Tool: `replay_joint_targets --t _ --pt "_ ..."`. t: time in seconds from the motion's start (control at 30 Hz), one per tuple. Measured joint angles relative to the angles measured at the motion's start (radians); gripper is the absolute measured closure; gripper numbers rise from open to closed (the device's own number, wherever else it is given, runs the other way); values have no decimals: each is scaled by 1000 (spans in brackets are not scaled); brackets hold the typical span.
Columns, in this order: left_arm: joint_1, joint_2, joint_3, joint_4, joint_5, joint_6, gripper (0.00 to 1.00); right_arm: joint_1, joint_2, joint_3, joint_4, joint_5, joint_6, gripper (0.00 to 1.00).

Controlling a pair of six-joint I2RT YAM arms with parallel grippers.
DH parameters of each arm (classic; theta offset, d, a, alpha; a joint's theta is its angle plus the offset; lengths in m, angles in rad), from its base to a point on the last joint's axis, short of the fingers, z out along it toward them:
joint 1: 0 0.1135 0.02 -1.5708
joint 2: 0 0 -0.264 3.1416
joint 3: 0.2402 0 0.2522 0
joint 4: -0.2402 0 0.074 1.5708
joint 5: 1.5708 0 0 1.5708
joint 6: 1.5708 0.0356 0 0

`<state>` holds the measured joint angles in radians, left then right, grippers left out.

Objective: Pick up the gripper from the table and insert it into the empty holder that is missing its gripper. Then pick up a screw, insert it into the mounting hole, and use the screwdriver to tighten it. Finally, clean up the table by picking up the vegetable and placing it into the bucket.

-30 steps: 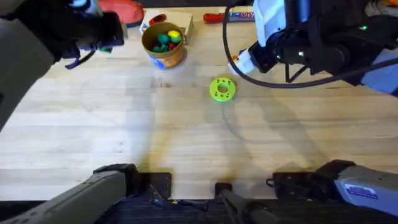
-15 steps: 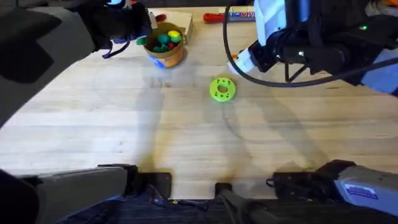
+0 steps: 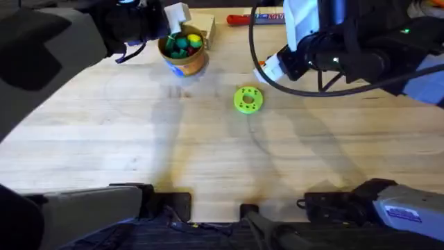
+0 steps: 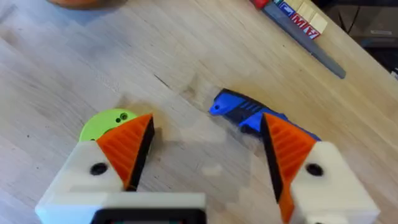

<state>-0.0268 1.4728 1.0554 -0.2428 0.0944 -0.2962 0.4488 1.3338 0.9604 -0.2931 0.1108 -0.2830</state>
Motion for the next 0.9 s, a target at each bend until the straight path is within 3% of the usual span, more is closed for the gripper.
replay_joint_targets --t 0.17,0.4,0.6,0.73,0.9 --pt "-6 -59 0 -15 0 27 13 0 -5 12 -50 0 60 10" --pt "-80 -291 0 -183 0 234 10 0 -124 129 -331 0 117 10" --pt "-246 -456 0 -479 0 412 10 0 -238 262 -586 0 172 10" --pt "-355 -521 0 -602 2 457 10 0 -310 297 -680 0 227 10" --pt "-432 -569 0 -674 3 480 10 0 -406 301 -743 0 267 10"
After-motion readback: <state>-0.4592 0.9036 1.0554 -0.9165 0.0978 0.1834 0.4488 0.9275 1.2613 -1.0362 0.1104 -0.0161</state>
